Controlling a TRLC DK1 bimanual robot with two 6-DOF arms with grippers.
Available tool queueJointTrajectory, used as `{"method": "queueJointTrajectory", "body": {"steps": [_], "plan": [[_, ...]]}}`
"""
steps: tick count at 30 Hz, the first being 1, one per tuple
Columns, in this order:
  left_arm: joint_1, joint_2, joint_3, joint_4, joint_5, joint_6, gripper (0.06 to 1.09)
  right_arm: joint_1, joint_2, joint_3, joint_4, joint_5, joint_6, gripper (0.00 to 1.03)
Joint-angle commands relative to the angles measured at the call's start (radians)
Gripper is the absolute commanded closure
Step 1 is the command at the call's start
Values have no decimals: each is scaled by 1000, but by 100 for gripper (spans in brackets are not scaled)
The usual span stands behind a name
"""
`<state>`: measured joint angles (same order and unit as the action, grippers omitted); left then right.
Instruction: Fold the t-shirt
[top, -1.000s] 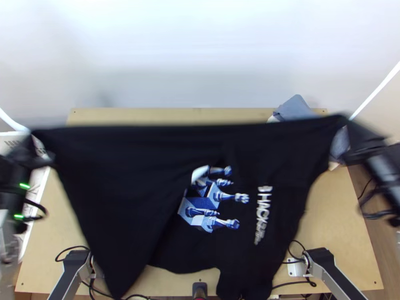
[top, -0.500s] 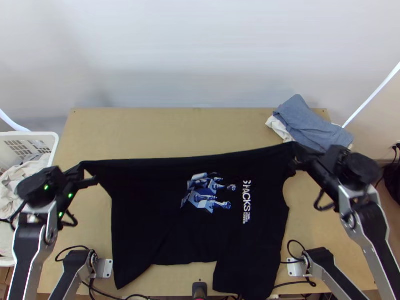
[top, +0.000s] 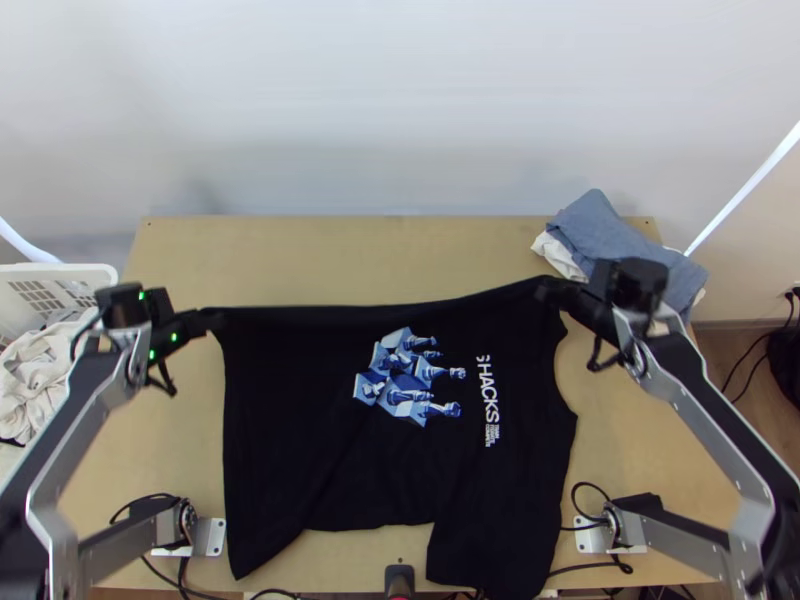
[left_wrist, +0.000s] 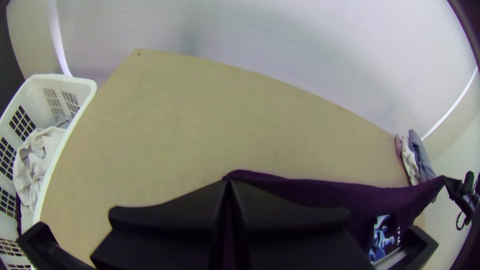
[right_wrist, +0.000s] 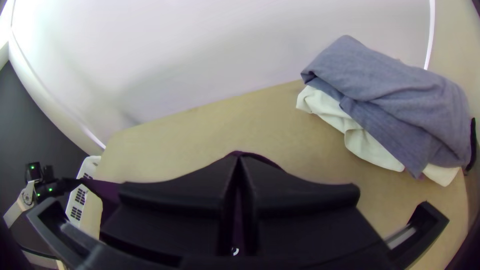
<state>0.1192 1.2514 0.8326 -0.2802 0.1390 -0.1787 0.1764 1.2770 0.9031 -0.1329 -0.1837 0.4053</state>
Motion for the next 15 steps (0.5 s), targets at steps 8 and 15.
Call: {"method": "queueJointTrajectory", "body": {"steps": [8, 15], "plan": [[43, 428, 355, 4, 27, 13, 105, -8, 311, 266, 18, -7, 24, 100], [43, 686, 658, -178, 28, -4, 105, -18, 510, 462, -30, -7, 55, 100]]}}
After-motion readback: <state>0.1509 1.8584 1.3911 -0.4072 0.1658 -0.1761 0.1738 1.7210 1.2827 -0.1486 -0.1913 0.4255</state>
